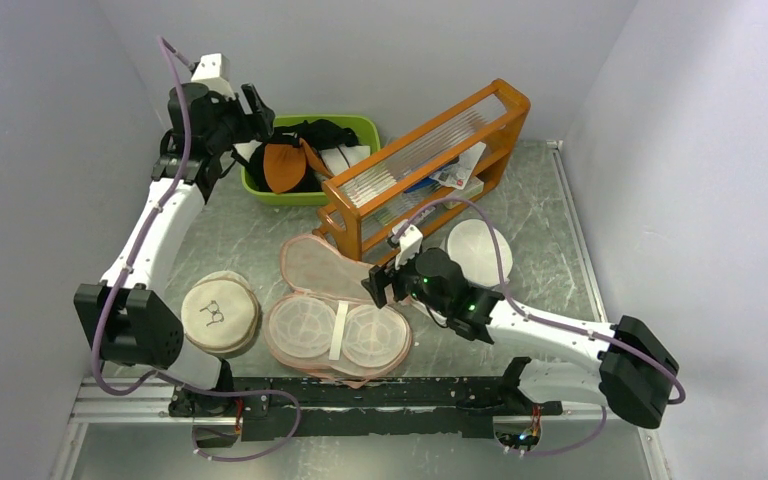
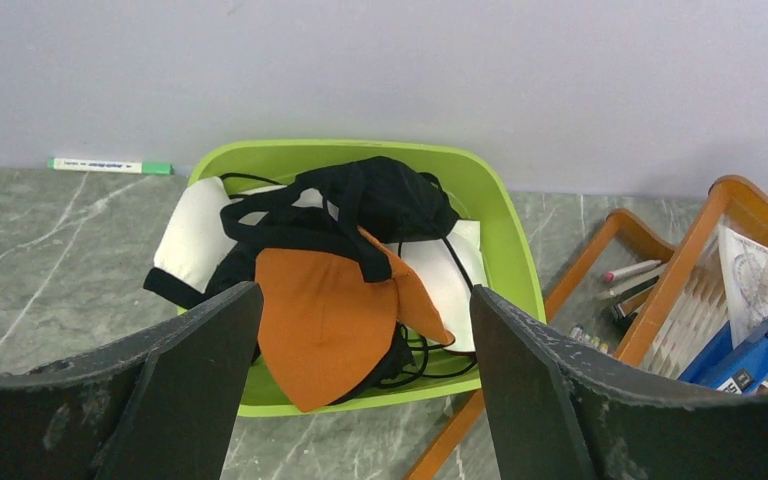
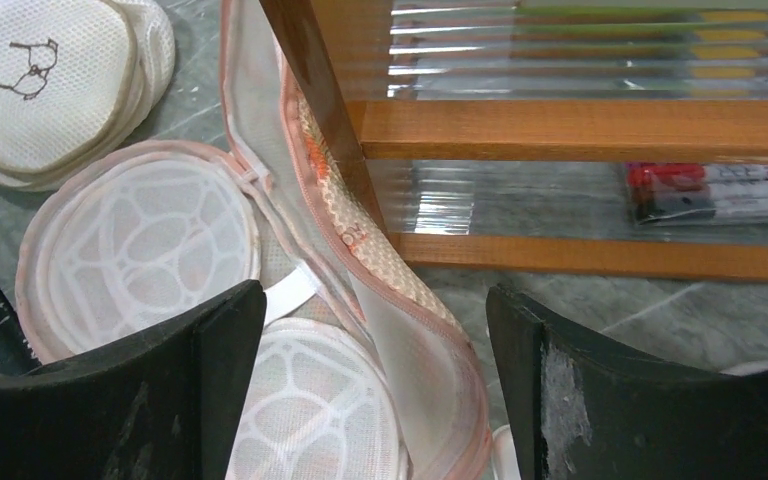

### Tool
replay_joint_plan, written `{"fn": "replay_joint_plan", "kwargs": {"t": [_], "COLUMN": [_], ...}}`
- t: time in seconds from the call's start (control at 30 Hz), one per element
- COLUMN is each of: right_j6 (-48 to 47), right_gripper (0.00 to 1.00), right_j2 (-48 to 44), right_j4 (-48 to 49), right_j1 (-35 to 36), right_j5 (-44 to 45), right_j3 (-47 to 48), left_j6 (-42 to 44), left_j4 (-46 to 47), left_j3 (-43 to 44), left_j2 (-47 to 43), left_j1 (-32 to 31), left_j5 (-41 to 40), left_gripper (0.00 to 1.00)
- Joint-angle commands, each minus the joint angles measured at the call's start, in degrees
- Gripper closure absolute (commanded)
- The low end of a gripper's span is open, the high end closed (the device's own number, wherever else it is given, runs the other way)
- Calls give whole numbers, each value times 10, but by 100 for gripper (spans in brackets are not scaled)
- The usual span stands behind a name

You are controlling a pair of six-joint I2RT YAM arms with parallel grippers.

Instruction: Unzip the laundry bag and remove the bra

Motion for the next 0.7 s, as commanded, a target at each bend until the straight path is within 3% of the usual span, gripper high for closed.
{"fn": "replay_joint_plan", "kwargs": {"t": [0.0, 0.17, 0.43, 0.57, 0.67], "right_j6": [-12, -7, 36, 80, 107], "right_gripper": [21, 39, 85, 97, 99], "right_j2": [22, 43, 51, 37, 39], "right_j4": [20, 40, 21, 50, 67], "right_j1": [-17, -22, -22, -10, 0], "right_j5": [-68, -96, -174, -219, -250], "right_j3": [18, 19, 37, 4, -16], "left_j6": [-4, -21, -46, -75, -71], "left_j4": [18, 19, 31, 29, 36], "left_j3": [5, 9, 5, 12, 6], "left_j2": [-25, -20, -8, -5, -15], "left_j1": [13, 33, 66, 74, 75], "left_j5": [23, 56, 101, 124, 114], "left_gripper": [13, 15, 18, 19, 19]}}
